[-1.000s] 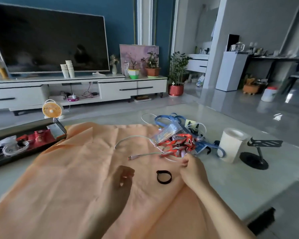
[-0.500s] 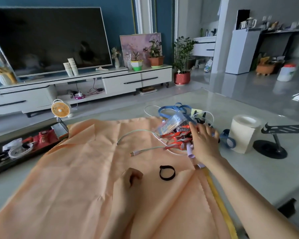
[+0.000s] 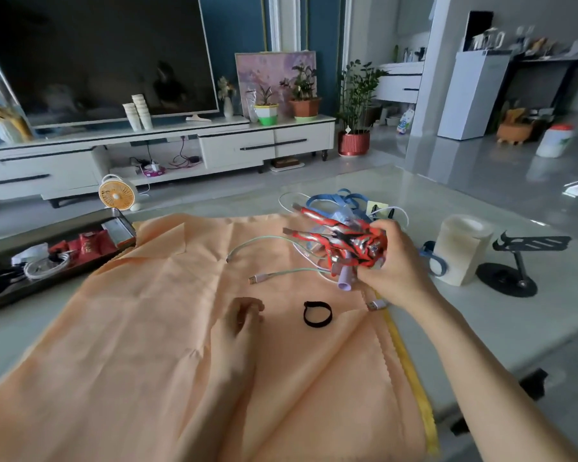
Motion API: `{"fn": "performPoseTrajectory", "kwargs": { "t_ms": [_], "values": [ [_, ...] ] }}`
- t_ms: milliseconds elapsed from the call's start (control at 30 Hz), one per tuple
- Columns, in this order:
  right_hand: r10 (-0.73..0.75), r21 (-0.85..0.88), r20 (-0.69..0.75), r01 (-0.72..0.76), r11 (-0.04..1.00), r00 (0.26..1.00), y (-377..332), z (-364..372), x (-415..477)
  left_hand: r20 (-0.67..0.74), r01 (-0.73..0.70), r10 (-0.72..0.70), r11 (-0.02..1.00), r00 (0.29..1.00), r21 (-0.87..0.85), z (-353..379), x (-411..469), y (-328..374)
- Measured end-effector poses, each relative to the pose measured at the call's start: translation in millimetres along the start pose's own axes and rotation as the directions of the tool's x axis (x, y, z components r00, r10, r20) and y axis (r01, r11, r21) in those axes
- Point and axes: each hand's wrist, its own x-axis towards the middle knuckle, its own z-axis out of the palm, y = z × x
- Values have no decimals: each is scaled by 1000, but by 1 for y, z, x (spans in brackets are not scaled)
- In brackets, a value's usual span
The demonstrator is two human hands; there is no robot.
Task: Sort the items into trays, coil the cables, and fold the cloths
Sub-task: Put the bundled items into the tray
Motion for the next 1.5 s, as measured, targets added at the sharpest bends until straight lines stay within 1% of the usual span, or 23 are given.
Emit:
{"fn": "performPoseTrajectory", "kwargs": {
  "t_ms": [67, 133, 233, 300, 367, 433, 467, 500, 600, 667, 800, 933, 1033, 1167, 1200, 1233, 1300, 1333, 1367, 1400, 1433, 1467, 1500],
  "values": [
    [17, 193, 128, -41, 980, 992, -23, 4, -13, 13, 22, -20, 988, 1000, -154, 0, -2, 7],
    [-9, 209, 260, -47, 977, 966, -44, 19, -26, 63, 87, -69, 935, 996, -344, -8, 0, 18],
    [-95, 206, 377, 16, 978, 921, -67, 39, -43, 206, 245, -149, 761, 967, -600, -27, 6, 40],
    [-134, 222, 448, 36, 974, 884, -80, 52, -53, 286, 311, -153, 683, 946, -661, -47, 7, 49],
    [-161, 243, 493, 43, 969, 855, -93, 64, -62, 315, 367, -193, 585, 929, -723, -69, 9, 50],
    [-192, 254, 524, 63, 965, 830, -105, 79, -70, 289, 385, -274, 428, 917, -818, -91, 14, 45],
    [-196, 258, 546, 60, 964, 814, -110, 86, -73, 263, 369, -306, 372, 915, -852, -101, 17, 41],
    [-189, 278, 580, 25, 960, 792, -117, 96, -76, 235, 350, -327, 358, 915, -866, -112, 19, 37],
    [-120, 345, 699, -186, 920, 705, -129, 112, -82, 177, 300, -318, 400, 932, -866, -132, 23, 25],
    [-122, 349, 721, -205, 914, 682, -138, 125, -84, 155, 273, -295, 417, 943, -867, -147, 24, 18],
    [-142, 338, 708, -157, 928, 692, -150, 151, -93, 155, 285, -292, 480, 944, -830, -169, 29, 8],
    [-147, 359, 676, -149, 921, 722, -161, 177, -96, 148, 291, -331, 439, 932, -850, -192, 45, -5],
    [-141, 294, 681, -91, 952, 718, -171, 194, -95, 173, 325, -385, 376, 906, -868, -203, 54, -15],
    [-188, 165, 581, 111, 980, 792, -184, 215, -90, 227, 345, -411, 240, 883, -907, -212, 65, -23],
    [-205, 172, 590, 126, 977, 781, -186, 218, -86, 219, 333, -409, 234, 886, -913, -216, 70, -24],
    [-212, 205, 640, 101, 974, 739, -190, 226, -81, 199, 313, -408, 233, 891, -921, -224, 76, -27],
    [-232, 280, 761, 15, 960, 606, -196, 237, -66, 166, 283, -417, 236, 894, -929, -241, 88, -34],
    [-257, 305, 791, 7, 952, 555, -198, 239, -59, 162, 283, -422, 241, 892, -928, -248, 90, -35],
    [-290, 331, 799, 17, 944, 527, -202, 244, -51, 176, 302, -426, 249, 887, -920, -254, 92, -37],
    [-321, 361, 790, 26, 932, 523, -205, 252, -41, 199, 327, -420, 260, 886, -909, -260, 95, -40],
    [-345, 396, 762, 28, 918, 547, -208, 258, -31, 222, 351, -421, 257, 880, -900, -262, 95, -42],
    [-357, 421, 720, 34, 906, 595, -212, 269, -19, 226, 352, -436, 232, 871, -907, -264, 97, -46],
    [-344, 422, 663, 47, 905, 665, -216, 281, -4, 215, 341, -459, 211, 862, -916, -265, 99, -50]
  ]
}}
